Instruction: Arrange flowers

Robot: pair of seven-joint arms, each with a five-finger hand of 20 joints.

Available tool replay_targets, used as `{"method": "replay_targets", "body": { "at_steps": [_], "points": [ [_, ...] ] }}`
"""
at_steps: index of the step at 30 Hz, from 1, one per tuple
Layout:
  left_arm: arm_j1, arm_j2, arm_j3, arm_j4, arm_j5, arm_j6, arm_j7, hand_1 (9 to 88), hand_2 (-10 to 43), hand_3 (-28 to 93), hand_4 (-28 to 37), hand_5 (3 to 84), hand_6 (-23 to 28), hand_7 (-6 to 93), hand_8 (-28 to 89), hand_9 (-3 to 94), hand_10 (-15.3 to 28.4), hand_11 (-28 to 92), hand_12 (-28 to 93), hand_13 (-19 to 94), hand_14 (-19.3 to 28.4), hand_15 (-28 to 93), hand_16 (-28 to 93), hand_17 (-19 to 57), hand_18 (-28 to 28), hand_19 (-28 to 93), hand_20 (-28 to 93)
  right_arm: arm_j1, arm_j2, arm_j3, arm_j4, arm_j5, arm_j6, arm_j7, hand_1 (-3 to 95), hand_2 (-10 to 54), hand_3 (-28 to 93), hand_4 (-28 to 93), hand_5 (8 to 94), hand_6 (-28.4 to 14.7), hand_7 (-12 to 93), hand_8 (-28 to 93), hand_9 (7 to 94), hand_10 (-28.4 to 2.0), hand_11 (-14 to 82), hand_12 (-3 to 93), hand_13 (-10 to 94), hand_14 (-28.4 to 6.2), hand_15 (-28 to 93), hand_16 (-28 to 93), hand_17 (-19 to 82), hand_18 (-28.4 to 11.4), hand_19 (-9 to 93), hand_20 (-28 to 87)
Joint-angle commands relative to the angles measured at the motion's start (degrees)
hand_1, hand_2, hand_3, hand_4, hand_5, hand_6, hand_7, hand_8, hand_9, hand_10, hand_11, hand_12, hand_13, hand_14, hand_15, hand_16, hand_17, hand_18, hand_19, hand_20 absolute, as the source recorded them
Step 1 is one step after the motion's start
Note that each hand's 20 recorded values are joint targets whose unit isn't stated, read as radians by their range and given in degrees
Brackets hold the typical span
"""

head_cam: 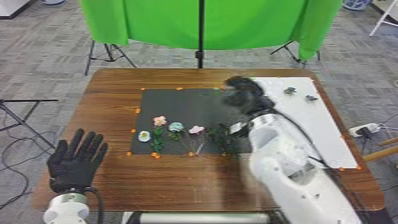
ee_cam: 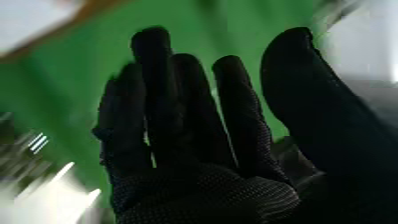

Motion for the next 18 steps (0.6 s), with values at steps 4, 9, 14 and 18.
{"method": "replay_targets", "body": {
  "at_steps": [4,9,14,18],
  "points": [
    [2.21,-0.41,0.91,-0.55,0.02,0.29,0.77,25.7,13.4,81,-28.3,39.4,8.5,11.6,-11,40.8,16.4,25,12,32,17.1,41,-6,-6.3,14.6,36,14,10.94,11.08,7.31,22.21,-2.48,0.73,3.12,42.9,-9.5,88,-28,47.4,-4.1,17,-14,42.1,-16.7,11.0,12.8,32,-16.8,29,11,19,-21.3,67,24],
    [2.26,-0.43,1.57,-0.79,0.09,0.30,0.31,25.9,13.6,80,-28.3,39.4,8.4,11.7,-11,40.9,16.3,25,12,32,17.1,41,-7,-6.3,14.6,36,14,12.40,11.27,6.45,26.46,-1.64,-3.92,3.43,45.2,-9.5,88,-28,47.1,-3.8,18,-15,40.8,-16.2,11.7,12.0,32,-16.6,26,12,18,-20.6,64,22],
    [1.53,-0.46,1.88,-0.34,0.47,0.72,-0.15,26.0,13.8,80,-28.3,39.5,8.5,11.7,-11,41.0,16.3,25,12,32,17.2,41,-6,-6.3,14.5,36,14,14.45,10.69,5.60,30.15,-3.45,-14.44,-0.99,46.4,-9.5,87,-28,44.4,-2.1,18,-15,39.0,-14.4,10.3,11.2,30,-16.6,23,12,16,-20.7,63,21],
    [1.30,-0.50,1.99,-0.16,0.76,0.00,-0.57,26.0,14.2,80,-28.3,39.6,8.5,11.7,-11,40.9,16.4,25,12,32,17.2,41,-7,-6.3,14.6,36,14,16.94,9.66,4.27,33.52,-4.64,-19.33,-2.36,46.4,-9.5,85,-28,42.1,-0.1,17,-15,36.9,-13.6,8.8,10.7,29,-16.5,20,13,16,-20.8,63,22]
  ]
}}
